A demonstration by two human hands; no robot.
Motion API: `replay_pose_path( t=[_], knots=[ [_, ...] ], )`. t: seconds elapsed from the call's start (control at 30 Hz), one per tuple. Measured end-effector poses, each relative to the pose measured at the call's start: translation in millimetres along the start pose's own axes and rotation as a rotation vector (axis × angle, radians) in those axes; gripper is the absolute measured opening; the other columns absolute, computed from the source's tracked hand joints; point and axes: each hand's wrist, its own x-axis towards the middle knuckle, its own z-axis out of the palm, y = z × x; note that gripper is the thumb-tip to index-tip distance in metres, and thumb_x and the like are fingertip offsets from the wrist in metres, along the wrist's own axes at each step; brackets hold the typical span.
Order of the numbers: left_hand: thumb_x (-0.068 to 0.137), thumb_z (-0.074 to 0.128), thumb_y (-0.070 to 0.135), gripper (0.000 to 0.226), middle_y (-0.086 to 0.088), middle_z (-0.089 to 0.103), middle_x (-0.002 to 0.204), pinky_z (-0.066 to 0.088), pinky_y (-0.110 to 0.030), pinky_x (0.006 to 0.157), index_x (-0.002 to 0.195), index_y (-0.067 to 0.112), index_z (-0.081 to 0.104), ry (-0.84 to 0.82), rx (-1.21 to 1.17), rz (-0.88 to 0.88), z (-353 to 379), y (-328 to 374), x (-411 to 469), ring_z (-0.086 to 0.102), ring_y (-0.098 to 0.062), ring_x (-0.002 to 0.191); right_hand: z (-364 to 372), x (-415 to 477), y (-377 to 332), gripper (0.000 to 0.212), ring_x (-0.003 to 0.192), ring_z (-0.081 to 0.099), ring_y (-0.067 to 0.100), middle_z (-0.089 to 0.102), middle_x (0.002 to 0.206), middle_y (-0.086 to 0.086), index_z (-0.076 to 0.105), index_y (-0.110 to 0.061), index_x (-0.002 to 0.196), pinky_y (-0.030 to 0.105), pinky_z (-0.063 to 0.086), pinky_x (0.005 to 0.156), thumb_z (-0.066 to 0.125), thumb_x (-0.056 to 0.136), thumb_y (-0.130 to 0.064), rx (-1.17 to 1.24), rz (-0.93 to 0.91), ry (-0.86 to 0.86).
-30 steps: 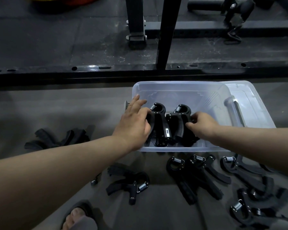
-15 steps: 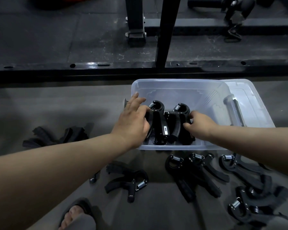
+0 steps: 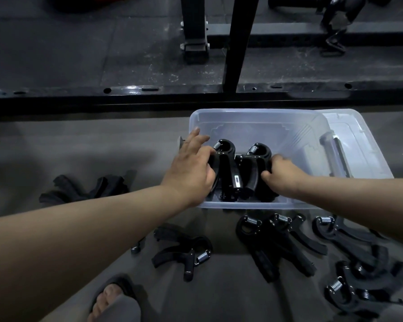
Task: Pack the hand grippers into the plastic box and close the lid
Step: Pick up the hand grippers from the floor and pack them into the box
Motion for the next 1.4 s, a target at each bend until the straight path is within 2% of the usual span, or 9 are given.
replay_pose_path(
  t=[0.2, 0.33, 0.43, 0.53, 0.7, 0.83, 1.07, 1.23, 1.4],
  knots=[
    [0.085, 0.036, 0.018, 0.047, 0.000, 0.035, 0.153, 0.006, -0.039, 0.122, 0.126, 0.016, 0.057, 0.153, -0.142, 0.023, -1.9, -9.5, -4.9, 0.014, -0.012, 0.148, 2.9, -1.7, -9.7, 0.051, 0.129, 0.037, 0.042, 0.035, 0.139, 0.022, 0.040, -0.006, 0.134, 0.046, 0.032, 0.107, 0.045, 0.092, -0.034, -0.058, 0.097, 0.117],
    [0.090, 0.033, 0.027, 0.058, -0.004, 0.027, 0.158, 0.011, -0.041, 0.120, 0.146, 0.014, 0.039, 0.201, -0.148, -0.034, -5.6, -30.0, -15.0, 0.018, -0.018, 0.147, 2.4, -6.7, -43.9, 0.061, 0.141, 0.024, 0.036, 0.021, 0.153, 0.016, 0.027, -0.011, 0.148, 0.044, 0.020, 0.115, 0.044, 0.095, -0.037, 0.001, -0.197, 0.216],
    [0.093, 0.027, 0.032, 0.060, -0.003, 0.023, 0.159, 0.013, -0.040, 0.118, 0.151, 0.017, 0.026, 0.116, -0.039, -0.099, -11.0, -56.9, -22.7, 0.017, -0.017, 0.147, 7.1, -16.3, -86.4, 0.064, 0.148, 0.014, 0.024, 0.013, 0.160, 0.010, 0.020, -0.012, 0.153, 0.036, 0.012, 0.119, 0.044, 0.099, -0.036, 0.097, -0.497, 0.165],
    [0.096, 0.029, 0.031, 0.051, -0.005, 0.032, 0.153, 0.016, -0.039, 0.114, 0.145, 0.017, 0.038, 0.105, 0.100, -0.286, -15.6, -85.7, -27.4, 0.027, -0.020, 0.141, 21.1, -26.8, -121.3, 0.070, 0.151, -0.003, 0.019, -0.008, 0.164, 0.004, 0.004, -0.022, 0.156, 0.034, 0.003, 0.121, 0.039, 0.099, -0.044, 0.110, -0.635, 0.030],
    [0.089, 0.047, 0.029, 0.046, -0.013, 0.044, 0.137, 0.029, -0.039, 0.107, 0.133, 0.014, 0.049, -0.201, 0.311, -0.635, -26.1, -133.5, -33.3, 0.040, -0.033, 0.129, 47.9, -40.3, -146.2, 0.088, 0.149, -0.006, 0.035, -0.036, 0.155, 0.004, -0.021, -0.030, 0.151, 0.044, 0.008, 0.118, 0.045, 0.097, -0.047, 0.102, -0.529, -0.055],
    [0.086, 0.054, 0.035, 0.053, -0.013, 0.041, 0.138, 0.031, -0.043, 0.106, 0.135, 0.017, 0.045, -0.335, 0.456, -0.700, -36.2, -156.3, -42.4, 0.040, -0.034, 0.130, 49.7, -41.3, -144.3, 0.088, 0.149, -0.008, 0.034, -0.036, 0.156, 0.004, -0.022, -0.028, 0.151, 0.044, 0.009, 0.118, 0.046, 0.098, -0.042, 0.125, -0.550, -0.039],
    [0.089, 0.059, 0.037, 0.058, -0.014, 0.048, 0.137, 0.030, -0.046, 0.105, 0.136, 0.012, 0.034, -0.434, 0.420, -0.771, -41.7, -172.6, -50.5, 0.046, -0.033, 0.129, 50.5, -42.3, -142.8, 0.086, 0.150, -0.009, 0.031, -0.035, 0.156, 0.002, -0.021, -0.030, 0.151, 0.040, 0.007, 0.118, 0.045, 0.098, -0.043, 0.157, -0.564, -0.024],
    [0.094, 0.051, 0.037, 0.041, -0.013, 0.056, 0.130, 0.030, -0.046, 0.103, 0.125, 0.011, 0.047, -0.276, 0.423, -0.771, -48.7, -173.7, -38.2, 0.051, -0.034, 0.123, 50.7, -42.6, -142.1, 0.085, 0.150, -0.011, 0.028, -0.036, 0.156, -0.001, -0.021, -0.032, 0.151, 0.038, 0.006, 0.117, 0.044, 0.098, -0.045, 0.171, -0.571, -0.027],
    [0.090, 0.056, 0.024, 0.028, -0.017, 0.063, 0.110, 0.047, -0.036, 0.085, 0.115, 0.011, 0.055, -0.009, -0.024, -0.854, -64.9, -164.4, -3.5, 0.060, -0.038, 0.105, 48.6, -43.1, -141.6, 0.084, 0.149, -0.017, 0.024, -0.040, 0.154, -0.002, -0.024, -0.031, 0.150, 0.032, 0.003, 0.114, 0.042, 0.099, -0.044, 0.173, -0.584, -0.049]
  ],
)
